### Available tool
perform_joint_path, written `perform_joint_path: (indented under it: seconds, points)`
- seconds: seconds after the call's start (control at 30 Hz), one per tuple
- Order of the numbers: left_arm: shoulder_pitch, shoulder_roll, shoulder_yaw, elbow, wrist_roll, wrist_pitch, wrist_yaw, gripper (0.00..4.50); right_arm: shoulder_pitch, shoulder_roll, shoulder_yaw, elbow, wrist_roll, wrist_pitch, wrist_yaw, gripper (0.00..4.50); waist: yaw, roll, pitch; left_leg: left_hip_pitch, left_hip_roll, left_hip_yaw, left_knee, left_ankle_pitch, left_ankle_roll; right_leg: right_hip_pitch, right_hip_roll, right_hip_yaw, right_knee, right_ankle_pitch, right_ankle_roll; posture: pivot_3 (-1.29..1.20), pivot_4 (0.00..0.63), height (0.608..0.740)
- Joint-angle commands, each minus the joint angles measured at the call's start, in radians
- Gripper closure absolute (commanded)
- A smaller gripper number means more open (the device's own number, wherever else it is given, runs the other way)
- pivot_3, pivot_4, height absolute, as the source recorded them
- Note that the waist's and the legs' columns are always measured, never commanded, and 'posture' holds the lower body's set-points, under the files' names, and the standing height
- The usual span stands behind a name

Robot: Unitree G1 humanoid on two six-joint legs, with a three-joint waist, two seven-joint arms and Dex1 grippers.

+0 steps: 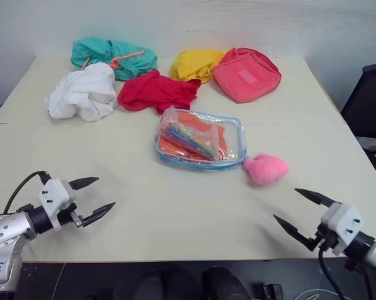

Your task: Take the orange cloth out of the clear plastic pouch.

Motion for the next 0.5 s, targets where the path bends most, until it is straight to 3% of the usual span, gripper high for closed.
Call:
perform_joint_path:
  seconds: [0.03, 0.27, 0.5]
  points:
    - [0.010, 0.004, 0.005, -0.008, 0.002, -0.021, -0.013, 0.00, -0.026, -0.008, -0.032, 0.028, 0.007, -0.026, -0.006, 0.05, 0.001, 0.000, 0.000, 0.000, 0.000, 0.000, 0.000, 0.000, 0.000, 0.000, 0.000, 0.000, 0.000, 0.000, 0.000, 0.00, 0.150, 0.740]
    - [0.046, 0.010, 0.013, -0.063, -0.090, 0.067, -0.085, 0.00, -0.102, -0.012, 0.001, 0.060, 0.010, -0.020, -0.006, 0.05, 0.004, 0.000, 0.000, 0.000, 0.000, 0.000, 0.000, 0.000, 0.000, 0.000, -0.001, 0.000, 0.001, 0.000, 0.000, 0.00, 0.150, 0.740]
    - [0.050, 0.001, 0.032, -0.074, -0.093, 0.067, -0.079, 0.00, -0.139, -0.007, 0.029, 0.057, 0.022, 0.007, 0.001, 0.05, 0.005, 0.000, 0.000, -0.001, 0.000, 0.000, 0.001, 0.000, 0.000, 0.000, -0.001, 0.000, 0.001, 0.000, 0.000, 0.00, 0.150, 0.740]
